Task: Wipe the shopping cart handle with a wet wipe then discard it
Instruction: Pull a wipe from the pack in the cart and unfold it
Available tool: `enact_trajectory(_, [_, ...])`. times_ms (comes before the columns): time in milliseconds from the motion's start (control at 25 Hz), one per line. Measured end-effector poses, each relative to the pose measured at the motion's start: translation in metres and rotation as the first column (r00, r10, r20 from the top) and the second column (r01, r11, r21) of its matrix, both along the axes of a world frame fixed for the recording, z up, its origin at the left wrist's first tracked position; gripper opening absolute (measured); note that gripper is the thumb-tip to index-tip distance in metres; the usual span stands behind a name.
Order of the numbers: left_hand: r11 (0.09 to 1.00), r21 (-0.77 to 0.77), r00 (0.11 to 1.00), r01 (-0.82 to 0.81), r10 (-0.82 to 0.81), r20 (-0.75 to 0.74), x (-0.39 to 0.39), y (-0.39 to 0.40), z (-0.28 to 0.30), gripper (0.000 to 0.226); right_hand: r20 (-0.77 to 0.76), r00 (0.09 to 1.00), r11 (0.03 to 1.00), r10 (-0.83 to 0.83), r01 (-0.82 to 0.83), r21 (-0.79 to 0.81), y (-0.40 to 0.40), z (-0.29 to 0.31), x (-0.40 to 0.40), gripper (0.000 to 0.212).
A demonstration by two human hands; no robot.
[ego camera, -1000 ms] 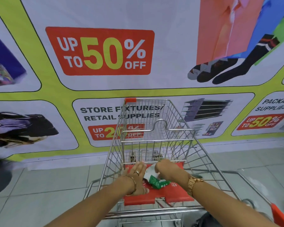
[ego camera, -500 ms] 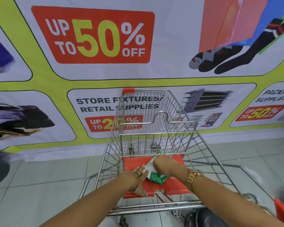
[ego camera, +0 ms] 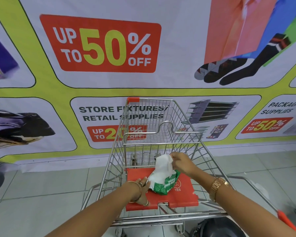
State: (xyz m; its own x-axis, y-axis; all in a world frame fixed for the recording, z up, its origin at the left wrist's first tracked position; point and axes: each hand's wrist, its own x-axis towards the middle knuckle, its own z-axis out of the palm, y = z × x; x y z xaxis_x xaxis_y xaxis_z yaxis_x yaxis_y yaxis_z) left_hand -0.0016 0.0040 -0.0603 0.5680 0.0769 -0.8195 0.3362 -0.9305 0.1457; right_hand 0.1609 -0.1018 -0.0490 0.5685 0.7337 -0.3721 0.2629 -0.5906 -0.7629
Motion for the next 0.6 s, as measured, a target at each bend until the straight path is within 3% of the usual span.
enact_trajectory(80, [0.982,-0.107,0.981,-0.158,0.168,0.099,0.004,0.0,0.012,0.062,-0.257,0.956,0.978,-0.144,0.177,0.112,-0.003,0.015,-0.002,0.033])
enact_trajectory(160, [0.855,-0.346,0.84,-0.386,0.481,0.252,0.012,0.001,0.028,0.039,-0.437,0.872,0.939,-0.22,0.311,0.148,-0.004,0.03,-0.006,0.034])
enact_trajectory(200, [0.699,-0.519,0.694,-0.492,0.675,0.251,0.015,0.002,0.037,0.041,-0.514,0.822,0.915,-0.246,0.372,0.158,-0.005,0.037,-0.007,0.036])
enact_trajectory(280, [0.279,-0.79,0.407,-0.547,0.912,0.04,0.019,0.003,0.055,0.032,-0.637,0.722,0.861,-0.27,0.477,0.175,-0.005,0.052,-0.009,0.035])
enact_trajectory(320, [0.167,-0.829,0.328,-0.534,0.945,-0.02,0.018,0.004,0.063,0.022,-0.677,0.688,0.838,-0.263,0.511,0.193,-0.004,0.061,-0.011,0.034])
enact_trajectory(440, [0.002,-0.887,0.213,-0.462,0.971,-0.108,0.016,0.005,0.085,0.007,-0.755,0.618,0.776,-0.221,0.58,0.247,-0.003,0.084,-0.017,0.036])
enact_trajectory(600, [-0.135,-0.933,0.027,-0.335,0.988,-0.153,0.009,0.003,0.117,0.006,-0.841,0.521,0.717,-0.144,0.641,0.274,-0.008,0.111,-0.026,0.029])
